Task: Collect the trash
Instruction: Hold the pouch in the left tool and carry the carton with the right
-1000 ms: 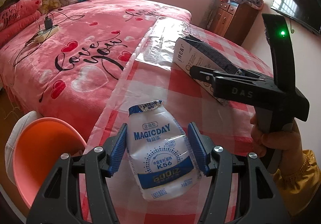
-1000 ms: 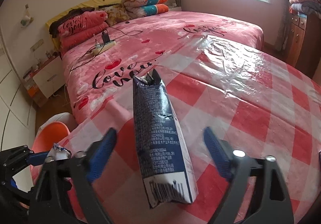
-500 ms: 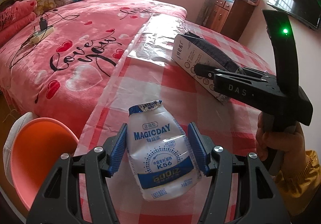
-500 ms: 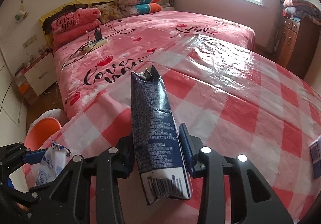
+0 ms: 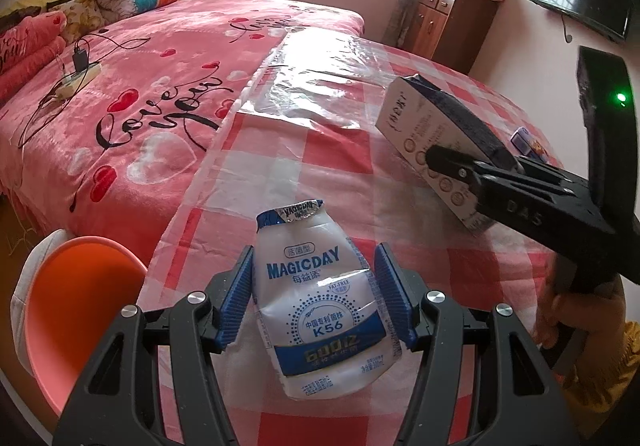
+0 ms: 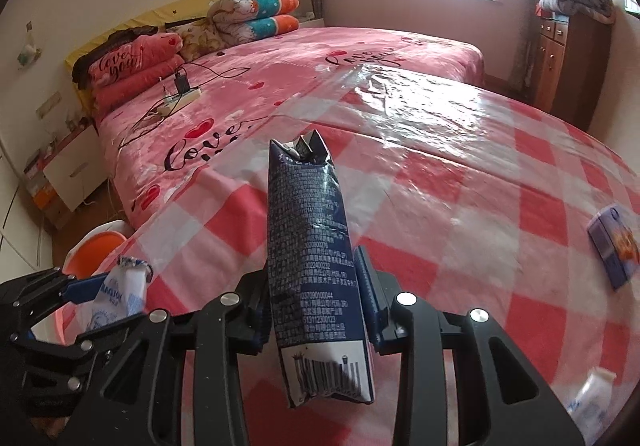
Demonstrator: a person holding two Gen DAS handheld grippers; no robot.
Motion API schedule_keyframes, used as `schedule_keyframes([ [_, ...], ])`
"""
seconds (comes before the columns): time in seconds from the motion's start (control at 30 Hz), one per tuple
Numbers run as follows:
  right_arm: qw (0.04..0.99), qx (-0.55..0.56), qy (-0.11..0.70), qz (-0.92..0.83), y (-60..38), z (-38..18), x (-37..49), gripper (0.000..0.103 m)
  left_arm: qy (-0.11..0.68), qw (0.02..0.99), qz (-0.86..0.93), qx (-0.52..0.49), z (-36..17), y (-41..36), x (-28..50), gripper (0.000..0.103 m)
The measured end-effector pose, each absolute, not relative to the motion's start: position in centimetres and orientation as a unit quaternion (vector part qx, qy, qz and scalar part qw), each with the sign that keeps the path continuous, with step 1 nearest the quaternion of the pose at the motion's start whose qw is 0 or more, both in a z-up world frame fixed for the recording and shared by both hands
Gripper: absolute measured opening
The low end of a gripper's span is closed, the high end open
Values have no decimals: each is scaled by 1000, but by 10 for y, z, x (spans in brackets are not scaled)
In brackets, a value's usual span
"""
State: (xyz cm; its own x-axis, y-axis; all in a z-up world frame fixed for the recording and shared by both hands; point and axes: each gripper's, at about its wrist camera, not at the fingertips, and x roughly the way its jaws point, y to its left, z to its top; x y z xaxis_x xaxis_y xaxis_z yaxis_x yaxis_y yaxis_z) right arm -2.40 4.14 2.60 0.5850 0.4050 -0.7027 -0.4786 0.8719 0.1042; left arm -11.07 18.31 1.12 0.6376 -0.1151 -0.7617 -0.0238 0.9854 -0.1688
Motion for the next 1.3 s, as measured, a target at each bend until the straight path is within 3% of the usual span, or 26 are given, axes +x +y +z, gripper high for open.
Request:
schedule_keyframes([
  [0.97, 895, -30, 371, 247, 17, 55, -114, 37, 384, 922, -8, -44, 48, 189, -158, 57],
  [1.3, 894, -49, 369, 249, 30, 59, -126, 37, 408, 906, -24, -107, 22, 222, -160, 57],
])
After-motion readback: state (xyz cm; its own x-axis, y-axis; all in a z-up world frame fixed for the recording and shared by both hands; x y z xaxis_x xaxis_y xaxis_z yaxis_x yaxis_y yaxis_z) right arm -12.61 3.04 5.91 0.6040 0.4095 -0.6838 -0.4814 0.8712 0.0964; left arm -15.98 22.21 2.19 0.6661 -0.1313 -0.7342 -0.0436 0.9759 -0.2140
